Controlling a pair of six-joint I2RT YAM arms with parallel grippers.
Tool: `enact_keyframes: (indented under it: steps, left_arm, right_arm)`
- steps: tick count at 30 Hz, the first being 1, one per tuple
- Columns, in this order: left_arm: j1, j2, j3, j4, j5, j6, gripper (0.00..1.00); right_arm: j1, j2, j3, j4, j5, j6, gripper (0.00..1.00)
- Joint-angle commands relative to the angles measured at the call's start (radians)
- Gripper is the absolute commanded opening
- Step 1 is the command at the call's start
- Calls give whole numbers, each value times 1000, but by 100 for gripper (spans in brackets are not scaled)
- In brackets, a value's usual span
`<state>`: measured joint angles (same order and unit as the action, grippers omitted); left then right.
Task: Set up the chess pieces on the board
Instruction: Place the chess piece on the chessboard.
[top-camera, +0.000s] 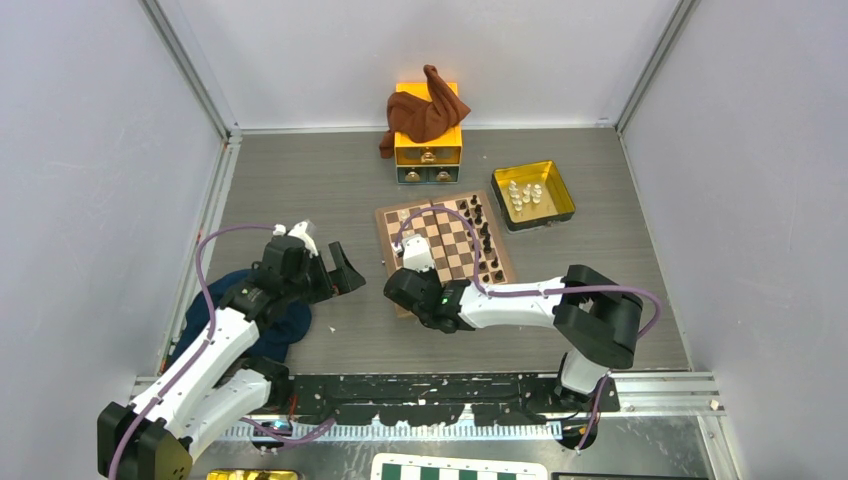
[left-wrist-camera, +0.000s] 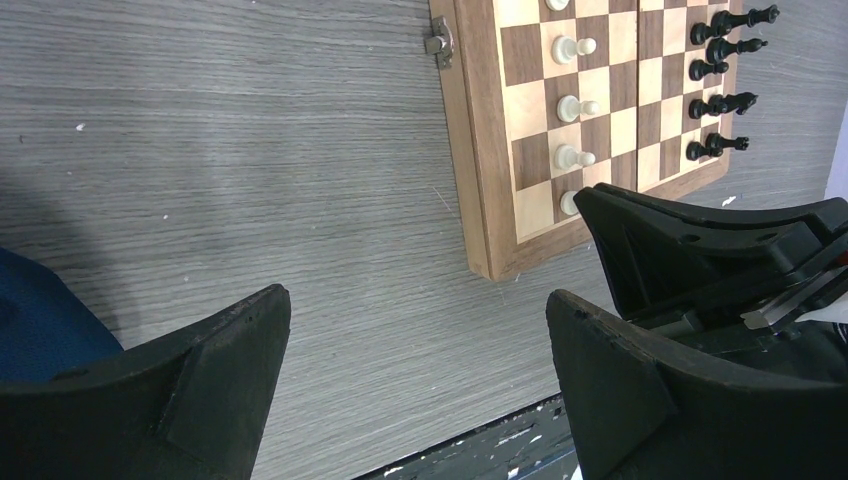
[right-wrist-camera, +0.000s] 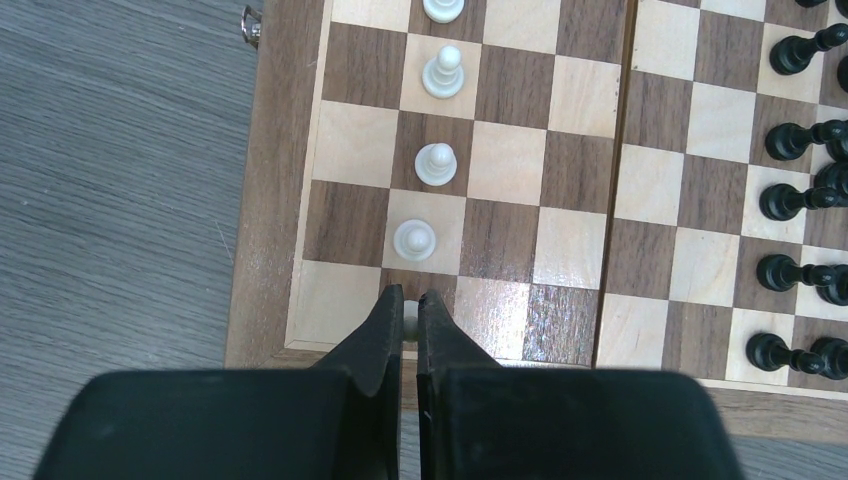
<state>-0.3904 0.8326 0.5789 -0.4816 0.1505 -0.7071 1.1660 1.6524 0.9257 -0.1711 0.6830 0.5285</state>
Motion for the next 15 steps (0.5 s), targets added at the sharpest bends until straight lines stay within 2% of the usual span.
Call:
enact_keyframes:
  steps: [1, 12, 15]
  left_arm:
    - [2, -12, -2, 45, 9, -3, 100]
    - [2, -10, -6, 47, 12, -3, 100]
    - [2, -12, -8, 47, 13, -5, 100]
  right_arm:
    - [7, 3, 31, 37, 35, 4, 1]
    - [7, -2, 29, 18, 42, 15, 1]
    - [6, 0, 29, 12, 36, 19, 9]
